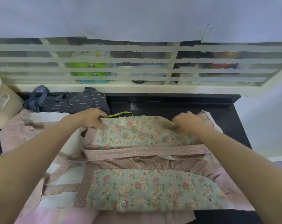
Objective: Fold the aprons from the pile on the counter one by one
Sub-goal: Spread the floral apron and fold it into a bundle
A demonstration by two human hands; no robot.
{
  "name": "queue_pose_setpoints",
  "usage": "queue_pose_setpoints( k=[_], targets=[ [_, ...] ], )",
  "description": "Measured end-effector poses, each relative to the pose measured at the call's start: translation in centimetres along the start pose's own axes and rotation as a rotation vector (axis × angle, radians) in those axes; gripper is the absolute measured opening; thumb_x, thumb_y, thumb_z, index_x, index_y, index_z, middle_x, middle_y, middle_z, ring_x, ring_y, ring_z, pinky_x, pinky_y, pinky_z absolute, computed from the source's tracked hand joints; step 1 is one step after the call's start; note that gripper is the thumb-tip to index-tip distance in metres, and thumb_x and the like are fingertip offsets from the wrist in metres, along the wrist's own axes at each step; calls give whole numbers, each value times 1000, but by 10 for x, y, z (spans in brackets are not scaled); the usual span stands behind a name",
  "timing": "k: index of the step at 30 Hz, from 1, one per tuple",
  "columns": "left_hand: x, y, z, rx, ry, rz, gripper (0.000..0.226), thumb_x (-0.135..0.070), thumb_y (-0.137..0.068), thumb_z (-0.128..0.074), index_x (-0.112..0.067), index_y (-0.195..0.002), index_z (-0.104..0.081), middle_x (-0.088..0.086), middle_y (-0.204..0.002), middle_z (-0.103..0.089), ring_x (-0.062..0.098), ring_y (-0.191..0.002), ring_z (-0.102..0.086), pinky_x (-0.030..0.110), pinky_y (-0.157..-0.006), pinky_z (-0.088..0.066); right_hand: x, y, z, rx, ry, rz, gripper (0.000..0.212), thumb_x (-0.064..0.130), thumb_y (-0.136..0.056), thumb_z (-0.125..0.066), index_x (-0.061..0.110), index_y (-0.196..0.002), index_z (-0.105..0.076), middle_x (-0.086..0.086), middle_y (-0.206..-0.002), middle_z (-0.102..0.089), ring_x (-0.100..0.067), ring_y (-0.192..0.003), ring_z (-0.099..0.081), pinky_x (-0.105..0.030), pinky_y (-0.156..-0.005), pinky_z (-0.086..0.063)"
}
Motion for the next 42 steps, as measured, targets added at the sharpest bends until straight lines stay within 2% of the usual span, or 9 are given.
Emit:
queue_pose_setpoints(
  k=[4, 9, 12, 19, 23, 27, 34, 37, 42],
  targets=[
    [-5, 9, 5, 31, -264, 37, 50, -31, -80, -72, -19, -121, -46, 1, -112, -60, 17, -96, -53, 27, -79, -42, -20, 9, 18, 62, -335, -81, 30, 27, -87, -64, 17, -116, -61, -5, -112, -63, -25, -99, -60, -35, -84, -50],
    [-26, 46, 44, -416, -698, 13, 24, -29, -91, -54, -15, -110, -48, 0, -107, -61, 23, -98, -61, 32, -79, -40, -26, 32, 60, -190, -191, -103, 21, 22, -95, -50, 17, -115, -56, -7, -114, -60, -28, -102, -57, -37, -80, -48],
    [-47, 79, 51, -713, -706, -101, 31, -18, -72, -78, -12, -97, -60, 2, -86, -66, 22, -77, -66, 30, -68, -42, -24, 50, 64, -214, 51, -89, 21, 19, -95, -47, 14, -115, -51, -8, -114, -59, -27, -109, -51, -38, -89, -40],
    [-86, 141, -31, -830, -587, -306, 45, -19, -51, -79, -15, -84, -49, 3, -67, -60, 23, -57, -62, 31, -58, -37, -13, 107, 15, -157, 295, -218, 31, 17, -93, -51, 19, -124, -51, -4, -122, -56, -26, -120, -42, -40, -98, -35],
    [-89, 145, -89, -667, -636, -371, 65, -32, -40, -83, -17, -87, -40, 3, -73, -59, 22, -64, -60, 32, -63, -28, 0, 134, -35, -26, 284, -301, 26, 13, -90, -48, 24, -112, -57, 9, -107, -58, -18, -111, -52, -36, -99, -33],
    [-89, 144, -114, -587, -641, -367, 38, -45, -61, -52, -19, -85, -39, 2, -78, -59, 22, -69, -57, 32, -62, -35, 46, 138, -47, -191, 220, -165, 30, 11, -92, -46, 15, -121, -44, -2, -121, -50, -22, -111, -50, -31, -87, -39],
    [-95, 138, -101, -551, -713, -375, 41, -18, -37, -89, -18, -69, -63, -2, -67, -62, 18, -61, -61, 26, -59, -48, 79, 129, -33, -262, 204, -120, 24, -3, -88, -47, 14, -102, -57, -1, -99, -61, -21, -91, -59, -28, -73, -39],
    [-90, 129, -110, -432, -779, -264, 28, -15, -80, -67, -17, -106, -59, 2, -107, -64, 21, -99, -61, 34, -87, -42, 72, 132, -54, -173, 128, -183, 20, -1, -88, -49, 18, -94, -48, 0, -97, -56, -22, -86, -59, -28, -66, -37],
    [-72, 108, -139, -44, -694, -134, 26, -23, -90, -49, -17, -115, -50, 1, -120, -57, 22, -113, -53, 33, -88, -31, 61, 134, -109, 68, 129, -288, 43, 6, -88, -54, 10, -129, -39, -10, -127, -48, -30, -118, -47, -48, -96, -42]
  ],
)
Point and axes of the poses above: each hand's wrist, its own y-axis away from the middle knuckle, its own z-axis out of the back of the hand, x = y × z, the point moved 9 cm from there along -y, towards the middle knuckle
